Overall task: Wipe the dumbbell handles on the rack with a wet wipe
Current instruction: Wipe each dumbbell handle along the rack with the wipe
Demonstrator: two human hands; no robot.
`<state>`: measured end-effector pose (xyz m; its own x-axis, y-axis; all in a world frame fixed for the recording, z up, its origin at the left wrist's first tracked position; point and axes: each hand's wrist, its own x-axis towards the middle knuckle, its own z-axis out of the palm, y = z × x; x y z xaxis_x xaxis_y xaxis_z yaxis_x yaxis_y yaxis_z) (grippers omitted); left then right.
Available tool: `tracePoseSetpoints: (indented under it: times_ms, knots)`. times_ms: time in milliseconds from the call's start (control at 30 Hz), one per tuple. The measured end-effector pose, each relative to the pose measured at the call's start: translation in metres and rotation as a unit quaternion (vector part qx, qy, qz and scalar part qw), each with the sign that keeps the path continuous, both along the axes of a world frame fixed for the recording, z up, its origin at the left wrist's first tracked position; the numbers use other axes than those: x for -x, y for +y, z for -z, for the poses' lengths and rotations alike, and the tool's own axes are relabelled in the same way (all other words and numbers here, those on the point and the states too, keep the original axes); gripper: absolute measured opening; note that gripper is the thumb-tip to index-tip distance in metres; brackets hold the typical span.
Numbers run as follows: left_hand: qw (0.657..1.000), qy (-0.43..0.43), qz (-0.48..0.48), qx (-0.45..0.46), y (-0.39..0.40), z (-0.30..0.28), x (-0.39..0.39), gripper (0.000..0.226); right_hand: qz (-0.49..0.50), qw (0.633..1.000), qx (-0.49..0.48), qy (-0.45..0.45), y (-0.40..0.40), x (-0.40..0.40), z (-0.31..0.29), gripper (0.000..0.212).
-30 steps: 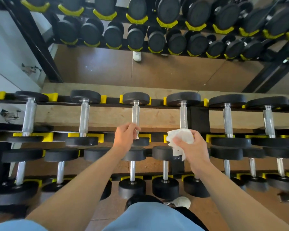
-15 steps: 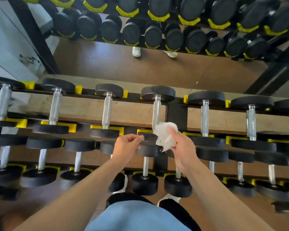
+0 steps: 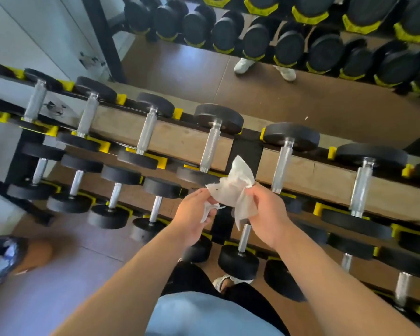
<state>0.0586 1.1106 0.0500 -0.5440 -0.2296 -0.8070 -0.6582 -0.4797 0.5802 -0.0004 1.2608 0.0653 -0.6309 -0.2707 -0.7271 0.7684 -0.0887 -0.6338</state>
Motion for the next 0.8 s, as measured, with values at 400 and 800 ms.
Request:
tracePoseSetpoints:
  times_ms: [400,800]
  knots:
    - [0.998,0.025,0.026,0.056,-0.005,0.002,0.0,0.024,-0.184,0.848,-0.336,0.367,-0.005,-0.004,0.028,0.021]
    - [0.97,0.098,0.14,0.171,-0.042,-0.01,0.021,0.015,-0.163,0.96,-0.183,0.138,-0.05,-0.011,0.021,0.03]
